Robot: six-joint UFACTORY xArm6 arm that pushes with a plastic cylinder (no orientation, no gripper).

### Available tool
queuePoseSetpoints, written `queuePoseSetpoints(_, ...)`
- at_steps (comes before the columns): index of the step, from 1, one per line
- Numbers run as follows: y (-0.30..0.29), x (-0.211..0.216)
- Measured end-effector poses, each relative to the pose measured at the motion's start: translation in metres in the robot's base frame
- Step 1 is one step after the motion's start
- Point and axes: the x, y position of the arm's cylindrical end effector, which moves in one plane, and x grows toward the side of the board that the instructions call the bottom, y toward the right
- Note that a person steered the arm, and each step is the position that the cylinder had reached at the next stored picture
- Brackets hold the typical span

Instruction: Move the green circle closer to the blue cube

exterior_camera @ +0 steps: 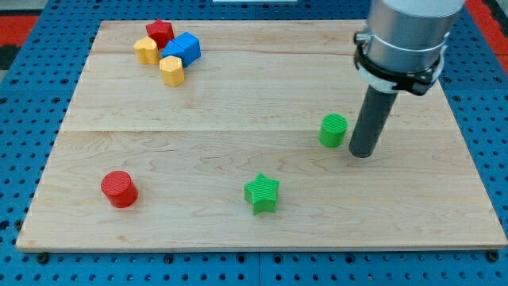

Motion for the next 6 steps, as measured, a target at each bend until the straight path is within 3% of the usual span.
queuePoseSetpoints(2,-0.162,-0.076)
queuePoseSetpoints(3,-0.147,-0.066)
queuePoseSetpoints(4,-0.158,-0.092)
queuePoseSetpoints(5,-0.196,-0.135)
queuePoseSetpoints(6,-0.221,-0.132)
